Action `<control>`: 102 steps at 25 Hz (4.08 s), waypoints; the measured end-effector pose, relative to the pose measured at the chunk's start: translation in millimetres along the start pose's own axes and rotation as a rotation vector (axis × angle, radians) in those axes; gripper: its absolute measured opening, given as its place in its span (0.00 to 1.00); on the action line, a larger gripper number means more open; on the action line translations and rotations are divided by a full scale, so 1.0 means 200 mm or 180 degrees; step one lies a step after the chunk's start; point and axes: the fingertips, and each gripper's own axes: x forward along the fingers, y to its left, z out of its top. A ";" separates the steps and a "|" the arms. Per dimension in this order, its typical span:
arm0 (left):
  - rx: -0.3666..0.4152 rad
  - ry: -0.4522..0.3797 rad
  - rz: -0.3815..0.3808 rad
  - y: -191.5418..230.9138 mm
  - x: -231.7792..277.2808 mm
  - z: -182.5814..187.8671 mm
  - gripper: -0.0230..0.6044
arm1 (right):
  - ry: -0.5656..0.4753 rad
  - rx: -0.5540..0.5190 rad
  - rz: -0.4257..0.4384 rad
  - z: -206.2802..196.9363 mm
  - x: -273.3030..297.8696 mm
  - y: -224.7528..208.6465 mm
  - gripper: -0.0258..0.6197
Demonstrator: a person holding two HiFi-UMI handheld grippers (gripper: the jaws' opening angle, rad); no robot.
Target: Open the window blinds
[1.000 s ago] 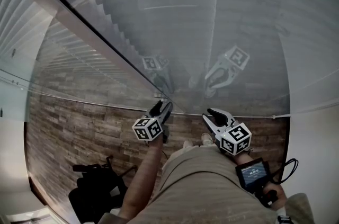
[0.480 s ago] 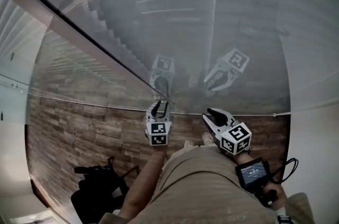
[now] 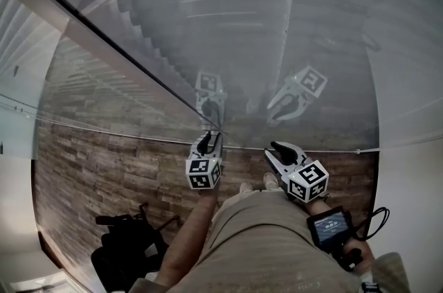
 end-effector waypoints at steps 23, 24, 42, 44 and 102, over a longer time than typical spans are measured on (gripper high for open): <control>-0.1674 -0.0253 -0.0691 0.03 0.00 -0.01 0.25 | -0.0014 -0.0019 0.0015 0.00 -0.01 0.02 0.23; -0.1755 -0.0271 -0.0734 0.04 0.00 -0.01 0.25 | -0.0013 -0.0020 0.0015 0.00 -0.01 0.02 0.23; -0.2914 -0.0376 -0.1545 0.00 0.01 0.00 0.25 | -0.0018 -0.0037 0.0028 -0.02 -0.05 0.03 0.23; -0.3094 -0.0408 -0.1662 -0.01 0.01 0.00 0.25 | -0.0012 -0.0034 0.0030 -0.03 -0.05 0.03 0.23; 0.0667 0.0056 0.0253 0.00 -0.01 0.03 0.33 | 0.0077 -0.0002 -0.0001 0.02 0.01 -0.01 0.23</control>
